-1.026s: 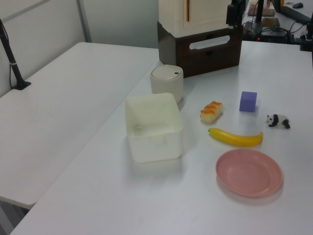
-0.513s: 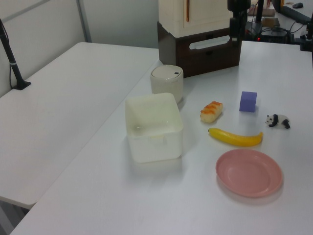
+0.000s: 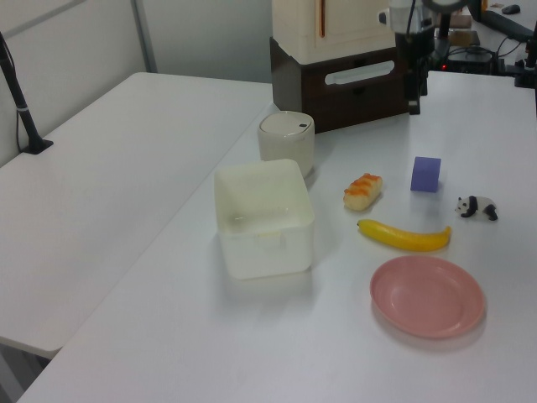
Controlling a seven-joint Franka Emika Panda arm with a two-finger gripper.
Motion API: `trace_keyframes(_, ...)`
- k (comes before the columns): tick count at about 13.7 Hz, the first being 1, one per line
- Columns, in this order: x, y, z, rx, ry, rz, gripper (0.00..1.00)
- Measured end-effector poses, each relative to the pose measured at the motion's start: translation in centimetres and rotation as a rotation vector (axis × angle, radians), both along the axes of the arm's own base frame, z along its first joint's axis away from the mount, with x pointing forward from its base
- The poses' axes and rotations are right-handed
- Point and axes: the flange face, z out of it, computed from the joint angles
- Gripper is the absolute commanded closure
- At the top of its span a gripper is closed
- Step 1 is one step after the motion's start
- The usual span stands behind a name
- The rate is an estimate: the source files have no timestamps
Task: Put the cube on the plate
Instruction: 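Lower the gripper over the purple cube and close on it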
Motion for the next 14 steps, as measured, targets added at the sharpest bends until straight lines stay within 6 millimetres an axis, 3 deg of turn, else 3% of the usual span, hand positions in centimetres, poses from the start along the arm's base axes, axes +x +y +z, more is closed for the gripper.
trace_keyframes(5, -1.5, -2.5, -5.5, -0.026, 0.058, 0.02, 0.0)
trace_keyframes(7, -1.9, -2.8, -7.4, -0.044, 0.085, 0.041, 0.0)
trace_keyframes(12, -1.7, -2.6, -14.4, -0.031, 0.132, 0.103, 0.0)
trace_keyframes(13, -1.6, -2.6, -15.6, -0.027, 0.151, 0.109, 0.08)
trace_keyframes(14, -1.5, -2.5, -16.6, -0.023, 0.169, 0.115, 0.3)
